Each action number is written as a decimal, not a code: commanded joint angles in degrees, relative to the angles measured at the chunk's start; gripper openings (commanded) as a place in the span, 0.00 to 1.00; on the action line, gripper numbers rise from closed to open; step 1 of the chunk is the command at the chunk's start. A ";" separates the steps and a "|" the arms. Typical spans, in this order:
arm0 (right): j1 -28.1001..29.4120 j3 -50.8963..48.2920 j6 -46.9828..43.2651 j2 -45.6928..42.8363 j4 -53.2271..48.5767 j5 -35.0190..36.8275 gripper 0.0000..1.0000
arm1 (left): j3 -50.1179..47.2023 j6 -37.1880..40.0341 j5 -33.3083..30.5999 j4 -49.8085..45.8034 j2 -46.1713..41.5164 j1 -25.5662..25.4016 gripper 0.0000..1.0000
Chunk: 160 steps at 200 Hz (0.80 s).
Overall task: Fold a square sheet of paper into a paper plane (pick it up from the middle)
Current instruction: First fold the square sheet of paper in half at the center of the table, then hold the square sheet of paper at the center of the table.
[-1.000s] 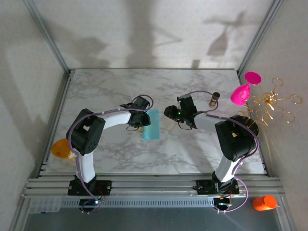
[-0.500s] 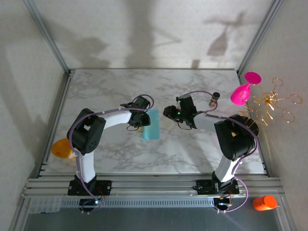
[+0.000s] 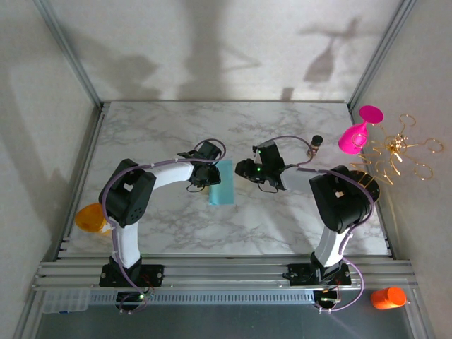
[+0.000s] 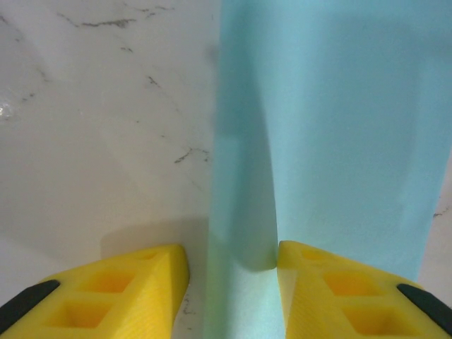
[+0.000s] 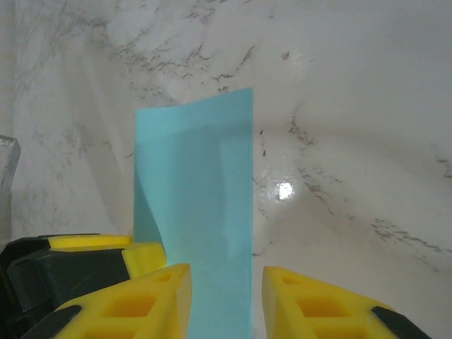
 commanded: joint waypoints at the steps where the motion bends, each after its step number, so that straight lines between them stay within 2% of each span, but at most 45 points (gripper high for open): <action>1: 0.95 0.39 -1.09 1.27 1.04 -2.42 0.31 | -2.43 -0.89 -1.04 -1.86 6.83 -0.05 0.42; 86: 3.33 4.21 -1.59 5.65 -0.92 -5.83 0.14 | -2.49 -0.05 -1.38 -2.19 6.82 -0.11 0.41; 160: 3.70 6.89 -1.04 8.44 -3.87 -5.79 0.10 | -2.43 1.37 -0.79 -1.67 7.01 -0.23 0.41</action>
